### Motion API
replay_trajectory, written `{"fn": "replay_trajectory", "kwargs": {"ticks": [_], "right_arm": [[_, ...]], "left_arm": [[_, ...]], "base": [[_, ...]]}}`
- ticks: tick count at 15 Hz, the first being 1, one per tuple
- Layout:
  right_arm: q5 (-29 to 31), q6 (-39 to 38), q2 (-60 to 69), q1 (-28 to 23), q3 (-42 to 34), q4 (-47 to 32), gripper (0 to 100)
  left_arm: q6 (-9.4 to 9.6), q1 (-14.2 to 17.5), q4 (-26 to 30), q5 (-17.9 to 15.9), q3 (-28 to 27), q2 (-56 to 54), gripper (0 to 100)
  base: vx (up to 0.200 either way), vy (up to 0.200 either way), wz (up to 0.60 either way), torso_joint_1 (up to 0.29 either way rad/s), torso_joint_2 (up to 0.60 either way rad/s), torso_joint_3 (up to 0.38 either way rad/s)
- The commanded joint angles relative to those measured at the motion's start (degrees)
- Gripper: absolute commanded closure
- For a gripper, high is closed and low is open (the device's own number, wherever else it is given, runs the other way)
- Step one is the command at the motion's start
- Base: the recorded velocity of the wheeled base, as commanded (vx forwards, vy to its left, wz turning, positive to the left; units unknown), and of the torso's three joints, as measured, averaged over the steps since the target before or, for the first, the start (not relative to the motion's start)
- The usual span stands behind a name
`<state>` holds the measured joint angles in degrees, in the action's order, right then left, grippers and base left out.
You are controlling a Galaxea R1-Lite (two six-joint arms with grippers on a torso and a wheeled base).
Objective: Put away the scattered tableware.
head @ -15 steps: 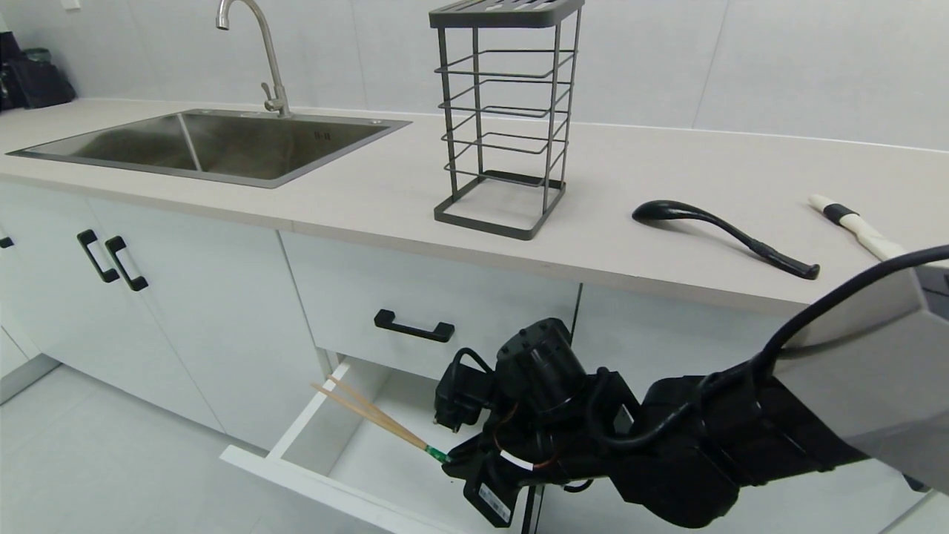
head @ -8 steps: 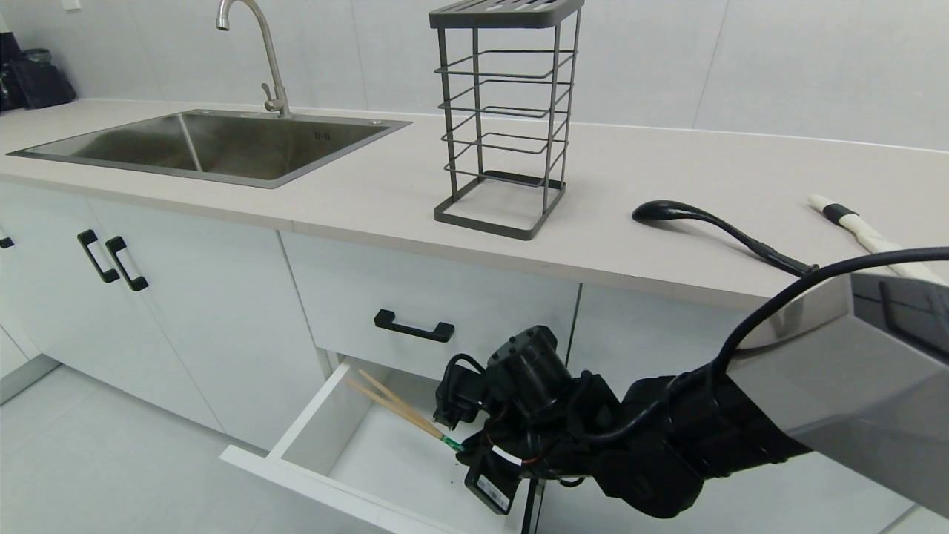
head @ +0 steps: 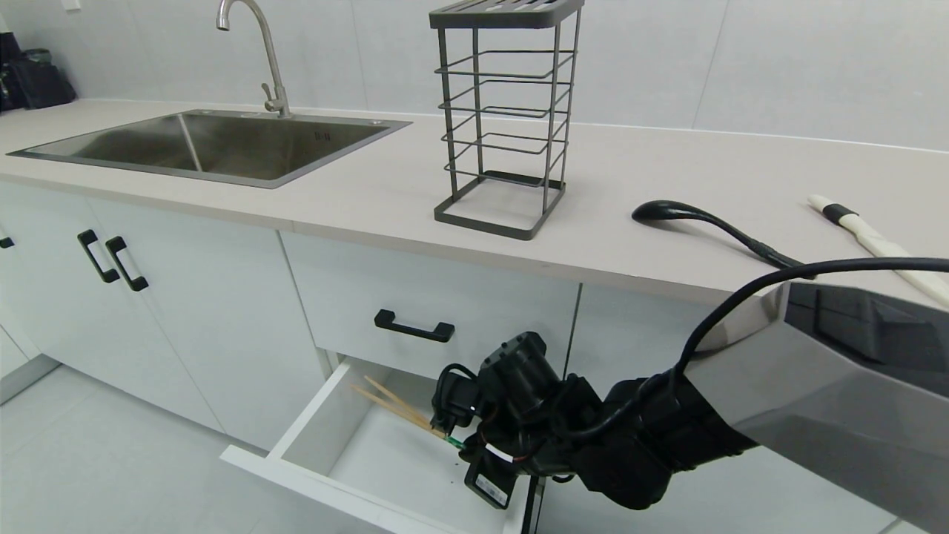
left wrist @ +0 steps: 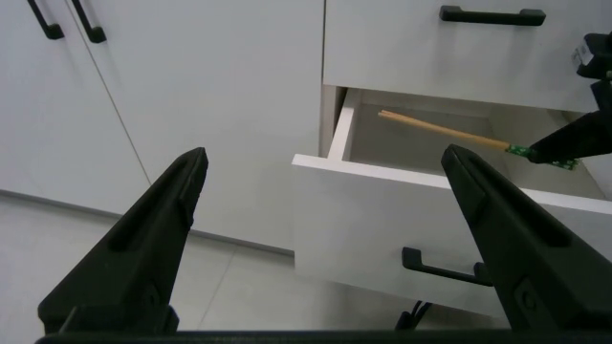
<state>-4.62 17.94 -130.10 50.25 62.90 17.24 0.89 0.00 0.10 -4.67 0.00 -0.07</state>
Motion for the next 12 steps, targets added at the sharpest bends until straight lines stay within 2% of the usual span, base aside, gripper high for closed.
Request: {"fn": "replay_trajectory", "kwargs": {"ticks": [1, 12], "right_arm": [[0.0, 0.8, -1.6, 0.0, 1.2, -0.4, 100], [0.0, 1.1, -7.1, -0.1, 5.6, -0.3, 100]], "left_arm": [[-0.01, 0.0, 0.0, 0.0, 0.0, 0.1, 0], [-0.01, 0.0, 0.0, 0.0, 0.0, 0.1, 0]], "base": [[0.0, 0.0, 0.0, 0.0, 0.0, 0.0], [0.0, 0.0, 0.0, 0.0, 0.0, 0.0]]}}
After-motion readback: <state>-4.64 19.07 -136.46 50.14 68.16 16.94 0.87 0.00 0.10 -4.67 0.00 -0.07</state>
